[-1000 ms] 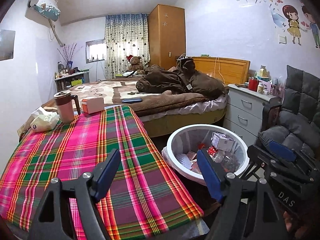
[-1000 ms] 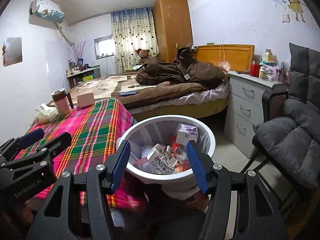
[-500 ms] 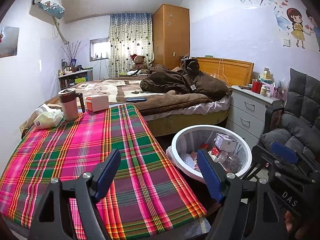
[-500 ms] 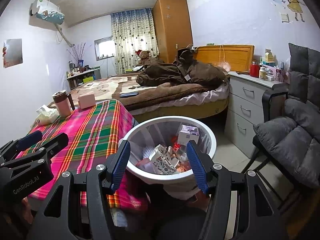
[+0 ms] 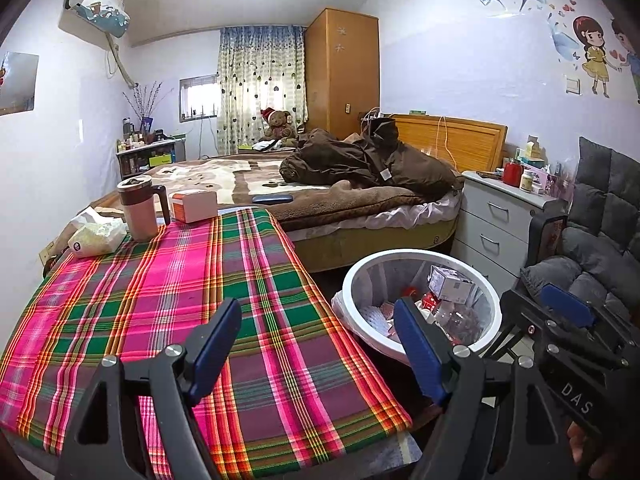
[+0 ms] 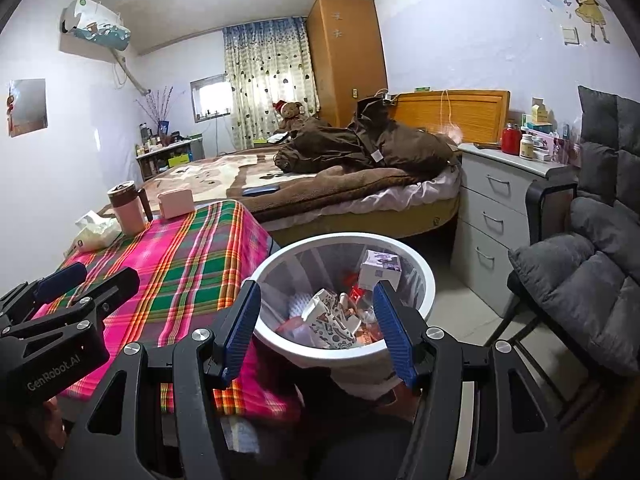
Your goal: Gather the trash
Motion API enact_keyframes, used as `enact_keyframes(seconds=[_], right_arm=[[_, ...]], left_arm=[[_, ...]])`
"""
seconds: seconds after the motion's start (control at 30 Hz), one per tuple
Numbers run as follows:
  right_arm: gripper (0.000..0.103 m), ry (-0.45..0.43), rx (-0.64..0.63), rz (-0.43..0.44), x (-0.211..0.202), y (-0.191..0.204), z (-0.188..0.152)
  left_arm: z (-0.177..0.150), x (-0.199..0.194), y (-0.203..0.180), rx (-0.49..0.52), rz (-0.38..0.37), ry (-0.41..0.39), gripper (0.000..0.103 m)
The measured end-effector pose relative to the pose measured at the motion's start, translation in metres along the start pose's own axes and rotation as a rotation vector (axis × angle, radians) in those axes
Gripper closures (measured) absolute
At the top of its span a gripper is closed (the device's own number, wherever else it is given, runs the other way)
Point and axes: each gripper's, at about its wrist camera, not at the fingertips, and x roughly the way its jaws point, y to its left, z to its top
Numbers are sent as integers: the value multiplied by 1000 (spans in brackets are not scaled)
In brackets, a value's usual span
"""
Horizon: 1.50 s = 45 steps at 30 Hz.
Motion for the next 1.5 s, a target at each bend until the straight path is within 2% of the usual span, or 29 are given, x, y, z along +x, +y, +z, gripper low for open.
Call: enact_keyframes(seconds=[1.5], right_arm=[[43, 3, 0, 8, 0, 2, -1]], left_arm=[[3, -4, 6, -5, 6, 2, 23]])
